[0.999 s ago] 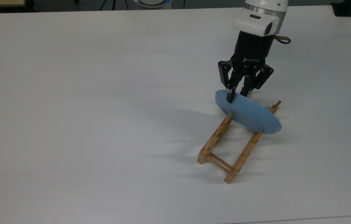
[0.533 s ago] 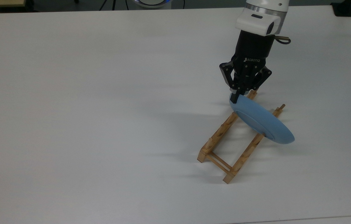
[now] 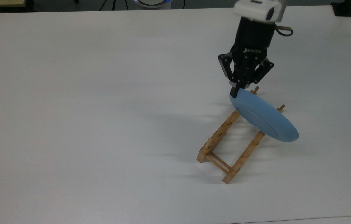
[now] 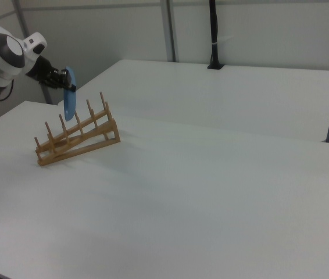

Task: Pick plate from plate rack
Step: 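Close the gripper on the plate rim and tilt it out of the rack, then lift the blue plate clear of the rack and carry it aside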

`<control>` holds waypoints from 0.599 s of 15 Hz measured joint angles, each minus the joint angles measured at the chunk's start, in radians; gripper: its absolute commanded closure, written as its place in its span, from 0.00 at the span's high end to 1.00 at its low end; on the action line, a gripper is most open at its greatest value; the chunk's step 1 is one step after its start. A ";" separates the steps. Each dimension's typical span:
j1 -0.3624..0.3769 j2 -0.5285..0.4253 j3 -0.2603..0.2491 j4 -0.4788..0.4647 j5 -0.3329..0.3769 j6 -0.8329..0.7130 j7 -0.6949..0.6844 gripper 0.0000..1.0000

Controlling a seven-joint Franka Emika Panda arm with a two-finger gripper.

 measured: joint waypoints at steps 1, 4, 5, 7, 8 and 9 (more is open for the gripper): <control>-0.008 -0.013 0.000 0.000 0.011 0.000 0.001 0.00; -0.047 -0.050 0.000 0.000 0.081 0.000 0.001 0.00; -0.065 -0.064 0.000 0.000 0.113 0.000 0.001 0.00; -0.108 -0.091 -0.001 -0.001 0.194 -0.007 0.001 0.00; -0.133 -0.106 -0.001 -0.002 0.243 -0.027 -0.002 0.00; -0.160 -0.123 -0.002 -0.002 0.294 -0.065 -0.013 0.00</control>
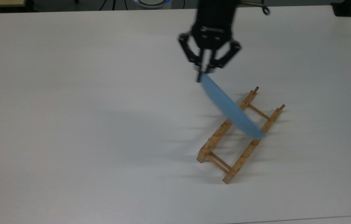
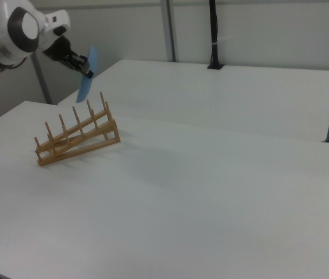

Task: Pick plate from plate rack
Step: 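Lift the blue plate clear of the rack and carry it aside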

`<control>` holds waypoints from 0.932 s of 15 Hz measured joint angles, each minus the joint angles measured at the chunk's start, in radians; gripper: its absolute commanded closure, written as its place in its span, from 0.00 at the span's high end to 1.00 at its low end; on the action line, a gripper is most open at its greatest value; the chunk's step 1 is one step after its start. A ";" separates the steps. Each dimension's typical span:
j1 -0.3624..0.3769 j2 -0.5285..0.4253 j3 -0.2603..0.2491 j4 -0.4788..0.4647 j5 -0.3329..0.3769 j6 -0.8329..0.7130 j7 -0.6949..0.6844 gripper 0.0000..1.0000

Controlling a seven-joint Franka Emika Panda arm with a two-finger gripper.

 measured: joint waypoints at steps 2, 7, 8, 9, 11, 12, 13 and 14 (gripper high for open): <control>-0.058 -0.034 -0.002 -0.001 0.121 -0.114 -0.094 0.00; -0.208 -0.109 -0.047 -0.002 0.344 -0.494 -0.564 0.00; -0.225 -0.117 -0.066 -0.005 0.355 -0.561 -0.660 0.00; -0.238 -0.121 -0.085 -0.011 0.361 -0.612 -0.749 0.00; -0.262 -0.121 -0.115 -0.040 0.363 -0.664 -0.893 0.00; -0.271 -0.121 -0.127 -0.061 0.363 -0.673 -0.950 0.00; -0.281 -0.120 -0.139 -0.082 0.363 -0.675 -0.998 0.00; -0.290 -0.119 -0.151 -0.103 0.369 -0.676 -1.037 0.00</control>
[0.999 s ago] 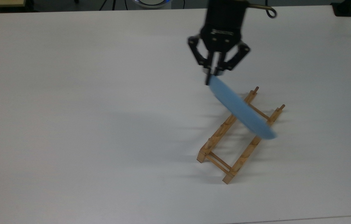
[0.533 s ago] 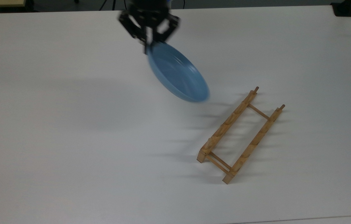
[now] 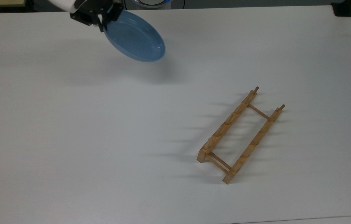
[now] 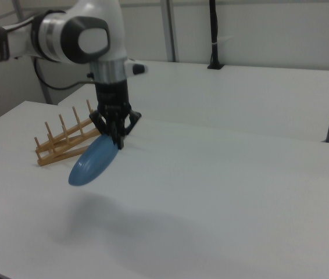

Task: Pick plate from plate rack
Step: 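Lift the blue plate clear of the rack and carry it aside, then lower the plate flat onto the table and open the gripper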

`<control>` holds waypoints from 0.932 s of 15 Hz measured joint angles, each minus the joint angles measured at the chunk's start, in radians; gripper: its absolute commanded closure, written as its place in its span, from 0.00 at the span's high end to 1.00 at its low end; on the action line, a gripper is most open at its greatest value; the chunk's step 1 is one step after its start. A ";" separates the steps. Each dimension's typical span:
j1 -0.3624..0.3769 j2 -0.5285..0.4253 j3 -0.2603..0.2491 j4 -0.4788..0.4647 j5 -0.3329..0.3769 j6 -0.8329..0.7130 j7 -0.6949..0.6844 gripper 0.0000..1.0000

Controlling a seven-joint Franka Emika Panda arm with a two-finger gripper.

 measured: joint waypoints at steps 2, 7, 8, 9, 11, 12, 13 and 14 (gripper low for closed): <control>-0.016 0.002 -0.038 -0.041 0.072 0.000 -0.032 0.00; -0.035 0.004 -0.182 -0.125 0.248 0.000 0.031 0.00; -0.036 0.005 -0.196 -0.140 0.266 0.000 0.049 0.00; -0.036 0.007 -0.208 -0.159 0.290 0.003 0.064 0.00; -0.036 0.012 -0.237 -0.209 0.340 0.048 0.080 0.00; -0.036 0.014 -0.248 -0.239 0.356 0.088 0.080 0.00; -0.036 0.018 -0.253 -0.271 0.363 0.137 0.080 0.00; -0.034 0.022 -0.254 -0.303 0.367 0.190 0.080 0.00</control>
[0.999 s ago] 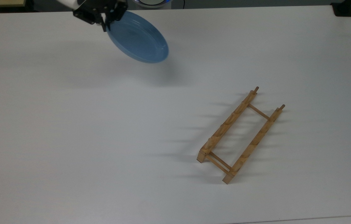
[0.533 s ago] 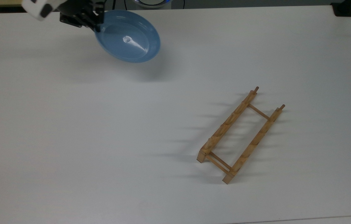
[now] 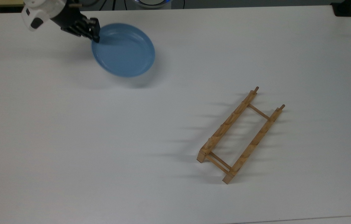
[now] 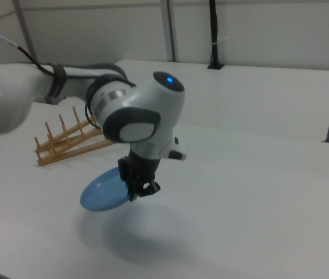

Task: Pick plate from plate rack
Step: 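Lower the plate flat onto the table and open the gripper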

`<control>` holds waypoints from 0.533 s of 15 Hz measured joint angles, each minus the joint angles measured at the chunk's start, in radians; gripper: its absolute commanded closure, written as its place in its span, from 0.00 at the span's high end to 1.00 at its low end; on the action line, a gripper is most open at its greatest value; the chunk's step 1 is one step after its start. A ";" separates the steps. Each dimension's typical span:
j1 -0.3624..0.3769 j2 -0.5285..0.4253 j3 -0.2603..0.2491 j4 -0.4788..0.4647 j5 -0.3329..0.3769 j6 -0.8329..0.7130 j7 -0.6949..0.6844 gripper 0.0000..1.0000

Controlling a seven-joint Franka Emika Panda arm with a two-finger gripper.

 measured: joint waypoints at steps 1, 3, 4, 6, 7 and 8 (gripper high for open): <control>0.005 0.005 0.000 -0.028 0.001 0.049 0.000 0.00; 0.019 0.014 0.000 -0.068 0.001 0.123 0.002 0.00; 0.024 0.020 0.000 -0.079 0.001 0.142 0.004 0.00; 0.033 0.039 0.000 -0.089 0.001 0.165 0.004 0.00; 0.037 0.049 0.000 -0.091 0.001 0.176 0.004 0.00; 0.040 0.058 0.000 -0.092 0.001 0.184 0.004 0.00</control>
